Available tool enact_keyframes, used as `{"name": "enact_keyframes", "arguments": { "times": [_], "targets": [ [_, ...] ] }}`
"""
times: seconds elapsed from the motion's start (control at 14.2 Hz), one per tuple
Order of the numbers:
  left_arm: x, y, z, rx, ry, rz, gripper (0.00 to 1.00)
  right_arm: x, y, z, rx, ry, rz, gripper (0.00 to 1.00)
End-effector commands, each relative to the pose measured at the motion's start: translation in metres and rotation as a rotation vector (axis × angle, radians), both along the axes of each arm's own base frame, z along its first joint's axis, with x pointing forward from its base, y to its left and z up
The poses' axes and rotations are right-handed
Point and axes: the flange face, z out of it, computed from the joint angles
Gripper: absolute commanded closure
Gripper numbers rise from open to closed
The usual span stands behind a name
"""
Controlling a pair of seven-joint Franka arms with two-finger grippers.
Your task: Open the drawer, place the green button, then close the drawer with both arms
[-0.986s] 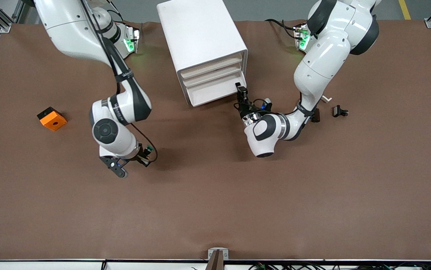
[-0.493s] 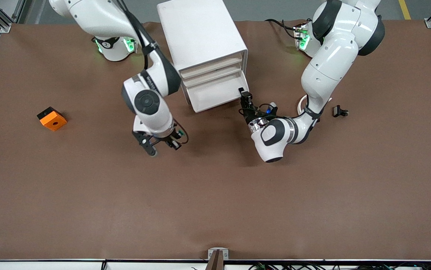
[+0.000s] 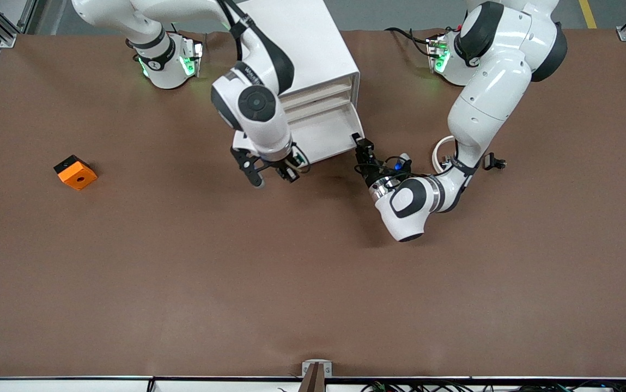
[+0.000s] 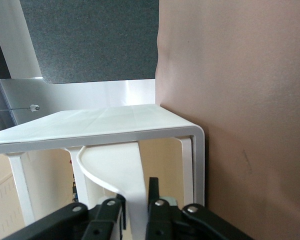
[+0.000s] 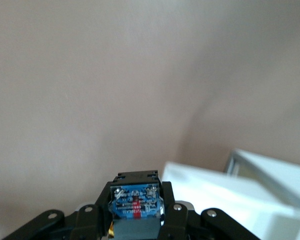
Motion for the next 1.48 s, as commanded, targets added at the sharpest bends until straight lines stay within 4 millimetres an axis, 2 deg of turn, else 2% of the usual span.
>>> {"name": "enact_keyframes", "arguments": {
  "times": [0.0,0.07,0.21,0.35,0.63,0.77,0.99,1.34,1.41],
  "targets": [
    [0.002,-0.001,0.001,0.001,0.002,0.002,0.06,-0.03,0.025,0.004,0.003,0.004,-0.039,1.0],
    [0.002,-0.001,0.002,0.0,0.0,0.002,0.0,-0.041,0.035,0.004,0.002,0.004,-0.036,1.0],
    [0.003,-0.002,0.005,-0.004,-0.007,0.003,0.0,-0.062,0.056,0.004,0.021,-0.013,-0.047,1.0],
    [0.011,-0.003,0.01,-0.009,-0.029,0.006,0.0,-0.074,0.067,0.001,0.028,-0.017,-0.035,1.0],
    [0.041,0.009,0.031,-0.03,-0.111,0.024,0.0,-0.079,0.072,-0.021,0.017,-0.011,-0.026,1.0],
    [0.056,0.019,0.041,-0.065,-0.152,0.039,0.0,-0.089,0.074,-0.033,-0.001,-0.002,-0.008,1.0],
    [0.066,0.031,0.05,-0.11,-0.249,-0.034,0.0,-0.101,0.076,-0.04,-0.017,0.009,0.01,1.0],
    [0.075,0.039,0.077,-0.298,-0.428,-0.182,0.0,-0.12,0.089,-0.047,-0.021,0.01,0.045,1.0],
    [0.084,0.041,0.088,-0.346,-0.497,-0.213,0.0,-0.12,0.09,-0.047,-0.017,0.007,0.045,1.0]
  ]
}}
